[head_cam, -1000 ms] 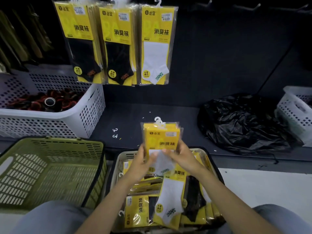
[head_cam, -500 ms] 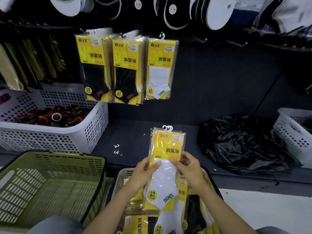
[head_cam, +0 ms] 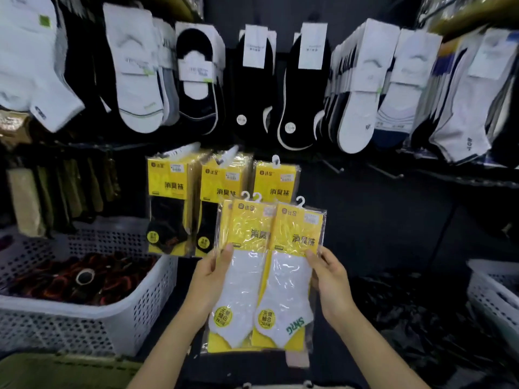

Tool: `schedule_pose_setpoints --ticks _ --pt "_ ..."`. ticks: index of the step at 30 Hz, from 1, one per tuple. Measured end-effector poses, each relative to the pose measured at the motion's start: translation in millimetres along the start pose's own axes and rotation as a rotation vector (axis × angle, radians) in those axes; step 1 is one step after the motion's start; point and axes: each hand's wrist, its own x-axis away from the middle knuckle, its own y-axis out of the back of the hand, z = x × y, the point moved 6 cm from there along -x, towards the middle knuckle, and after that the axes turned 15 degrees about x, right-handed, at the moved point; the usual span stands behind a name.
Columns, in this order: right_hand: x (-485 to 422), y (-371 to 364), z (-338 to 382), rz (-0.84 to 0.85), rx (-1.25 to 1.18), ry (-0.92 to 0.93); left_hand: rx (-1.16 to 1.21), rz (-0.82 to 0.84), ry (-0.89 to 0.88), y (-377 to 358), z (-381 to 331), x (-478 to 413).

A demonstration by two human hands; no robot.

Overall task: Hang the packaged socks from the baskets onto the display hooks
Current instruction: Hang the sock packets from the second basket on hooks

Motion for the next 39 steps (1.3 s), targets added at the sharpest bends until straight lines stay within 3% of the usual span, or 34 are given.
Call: schedule_pose_setpoints --ticks 5,13,22,26,33,39 --pt "-45 -11 38 -0.046 0.032 0.050 0.057 -0.145 -0.083 34 -27 -16" --pt "-98 -37 50 -0.052 0.156 0.082 0.033 -0.225 -0.168 62 -40 -24" --pt "-130 -31 4 -0.314 0.169 -0.214 0.087 -0.211 -0.118 64 -37 -22" --pt "-107 -19 -1 -0.434 0.156 -0.210 0.087 -0.207 -0.142 60 -35 -21" --pt "-41 -78 21 0.120 0.156 -0.044 0.145 -0.136 -0.069 28 -23 -20" --pt "-19 -81 25 0.133 0.144 -0.021 0.163 -0.096 -0.043 13 -14 -19"
